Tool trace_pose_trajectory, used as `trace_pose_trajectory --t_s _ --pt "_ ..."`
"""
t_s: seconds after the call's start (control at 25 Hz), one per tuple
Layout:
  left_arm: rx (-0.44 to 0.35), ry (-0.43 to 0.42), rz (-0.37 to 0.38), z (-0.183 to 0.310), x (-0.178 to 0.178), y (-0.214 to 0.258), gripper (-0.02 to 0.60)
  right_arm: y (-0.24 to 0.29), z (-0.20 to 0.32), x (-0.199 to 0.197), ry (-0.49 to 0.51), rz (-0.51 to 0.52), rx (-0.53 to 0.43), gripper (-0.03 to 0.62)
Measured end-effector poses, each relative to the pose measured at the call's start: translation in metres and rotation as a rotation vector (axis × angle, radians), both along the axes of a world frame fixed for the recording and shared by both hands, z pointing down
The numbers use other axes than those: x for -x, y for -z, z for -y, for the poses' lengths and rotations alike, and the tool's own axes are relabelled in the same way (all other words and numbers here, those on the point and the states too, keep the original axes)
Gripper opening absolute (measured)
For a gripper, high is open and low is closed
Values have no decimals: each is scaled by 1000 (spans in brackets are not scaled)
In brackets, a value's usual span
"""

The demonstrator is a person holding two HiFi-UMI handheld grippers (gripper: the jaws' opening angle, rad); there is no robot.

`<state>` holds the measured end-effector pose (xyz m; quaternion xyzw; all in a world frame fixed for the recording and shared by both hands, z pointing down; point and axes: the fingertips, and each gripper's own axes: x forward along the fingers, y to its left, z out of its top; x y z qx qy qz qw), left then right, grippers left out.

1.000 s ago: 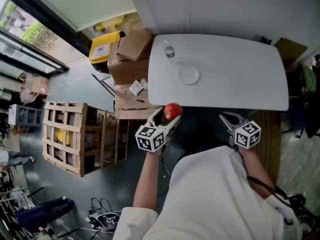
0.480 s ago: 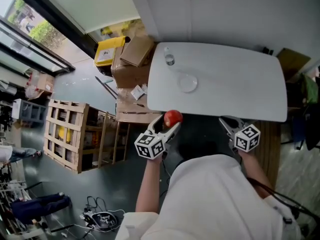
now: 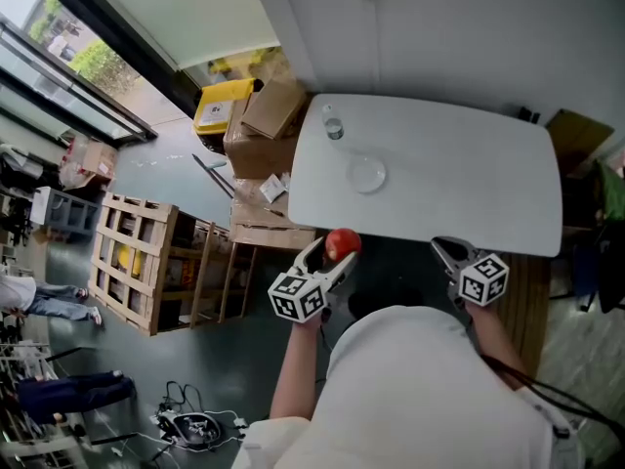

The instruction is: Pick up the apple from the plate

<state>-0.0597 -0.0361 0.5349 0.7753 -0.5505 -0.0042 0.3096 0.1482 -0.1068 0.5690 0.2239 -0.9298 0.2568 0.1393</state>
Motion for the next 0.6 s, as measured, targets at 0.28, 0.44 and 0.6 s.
trace_pose_trajectory --t_s 0.28,0.44,0.6 --pt "-8 18 -3 5 -4 2 359 3 10 3 36 6 -8 37" --pt "-16 22 -11 6 -7 4 359 5 11 4 49 8 -11 37" --pt "-16 20 -11 8 -9 5 359 7 14 5 56 10 -15 37"
